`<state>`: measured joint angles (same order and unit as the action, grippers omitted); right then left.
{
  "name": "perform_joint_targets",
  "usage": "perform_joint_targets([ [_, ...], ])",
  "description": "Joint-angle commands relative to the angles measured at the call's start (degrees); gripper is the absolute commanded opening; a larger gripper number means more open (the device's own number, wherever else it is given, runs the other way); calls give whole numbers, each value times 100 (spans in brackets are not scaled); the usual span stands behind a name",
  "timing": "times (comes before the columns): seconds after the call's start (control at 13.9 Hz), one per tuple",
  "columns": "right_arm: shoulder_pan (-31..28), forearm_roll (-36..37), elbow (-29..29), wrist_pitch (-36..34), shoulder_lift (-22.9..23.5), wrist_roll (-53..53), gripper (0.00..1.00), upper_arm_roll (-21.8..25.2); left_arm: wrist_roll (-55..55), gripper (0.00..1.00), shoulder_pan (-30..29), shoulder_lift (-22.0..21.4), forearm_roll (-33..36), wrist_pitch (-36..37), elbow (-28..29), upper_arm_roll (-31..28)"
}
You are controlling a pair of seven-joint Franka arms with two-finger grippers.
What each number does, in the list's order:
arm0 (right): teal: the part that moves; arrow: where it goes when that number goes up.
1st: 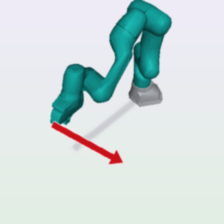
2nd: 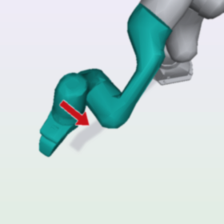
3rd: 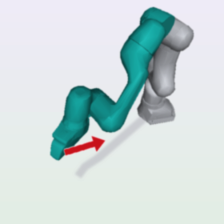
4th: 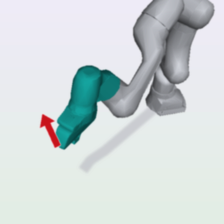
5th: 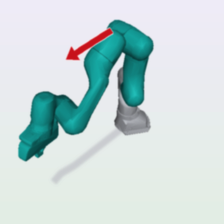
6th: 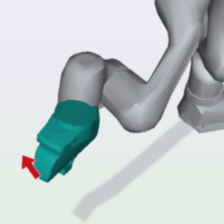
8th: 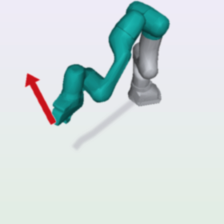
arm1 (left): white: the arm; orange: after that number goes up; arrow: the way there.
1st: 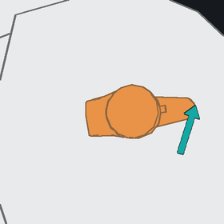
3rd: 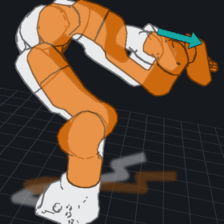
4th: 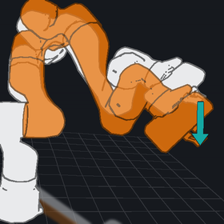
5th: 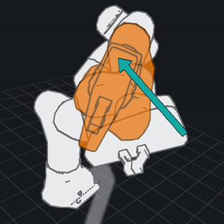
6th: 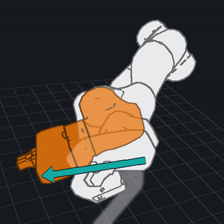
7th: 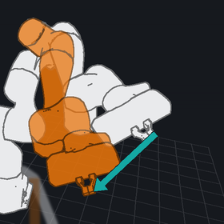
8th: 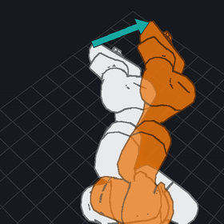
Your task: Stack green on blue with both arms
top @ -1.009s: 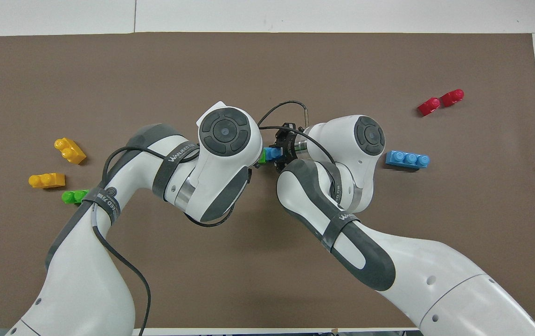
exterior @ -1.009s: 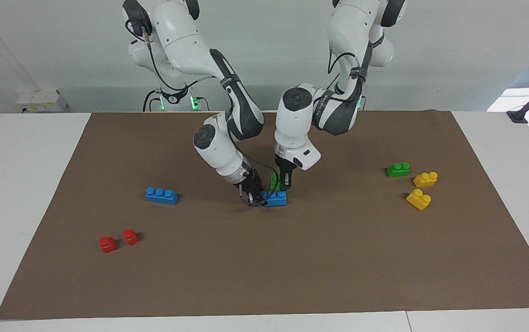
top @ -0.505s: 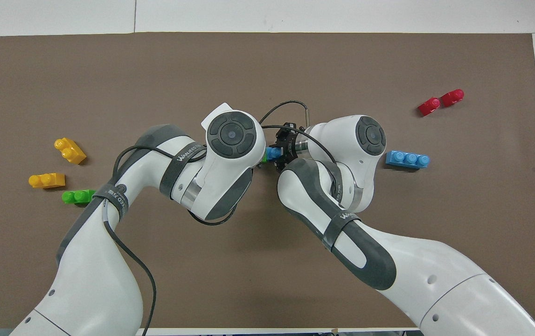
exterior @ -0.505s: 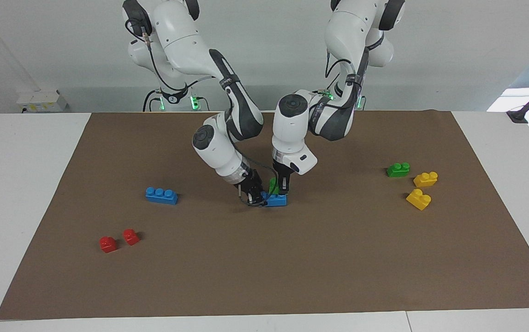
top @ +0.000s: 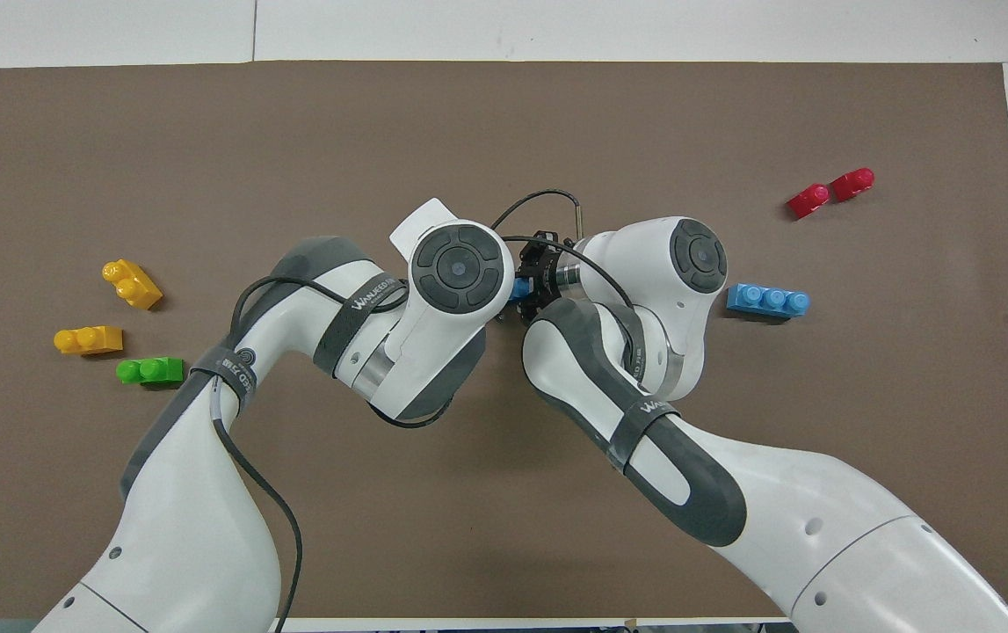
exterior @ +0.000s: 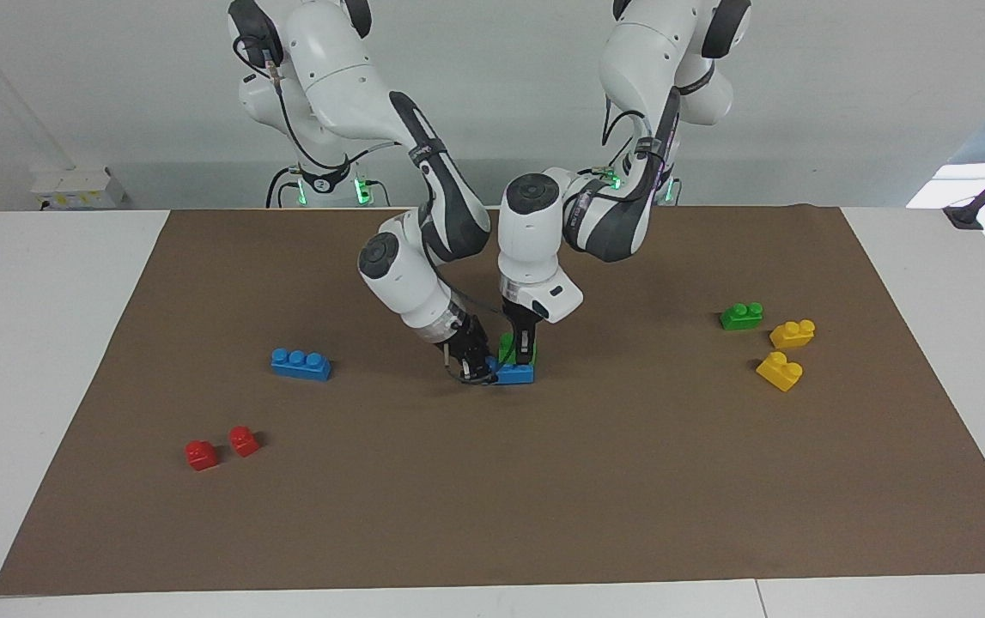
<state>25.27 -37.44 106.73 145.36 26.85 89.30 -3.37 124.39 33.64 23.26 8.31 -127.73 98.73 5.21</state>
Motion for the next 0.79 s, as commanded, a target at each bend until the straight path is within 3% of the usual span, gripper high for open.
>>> perform_joint_targets([
  [0.0, -23, -167, 76, 229, 93, -140, 0, -23, 287, 0, 125, 90, 266, -93, 58, -73],
  [0.58, -31, -167, 128, 255, 84, -176, 0, -23, 463, 0, 125, 178, 793, -401, 207, -82],
  [0.65, -31, -167, 128, 256, 75, -184, 0, -23, 463, 7, 125, 178, 821, -436, 199, -82],
  [0.72, -31, -159, 128, 256, 75, -193, 15, -23, 455, 99, 125, 170, 821, -393, 173, -82],
])
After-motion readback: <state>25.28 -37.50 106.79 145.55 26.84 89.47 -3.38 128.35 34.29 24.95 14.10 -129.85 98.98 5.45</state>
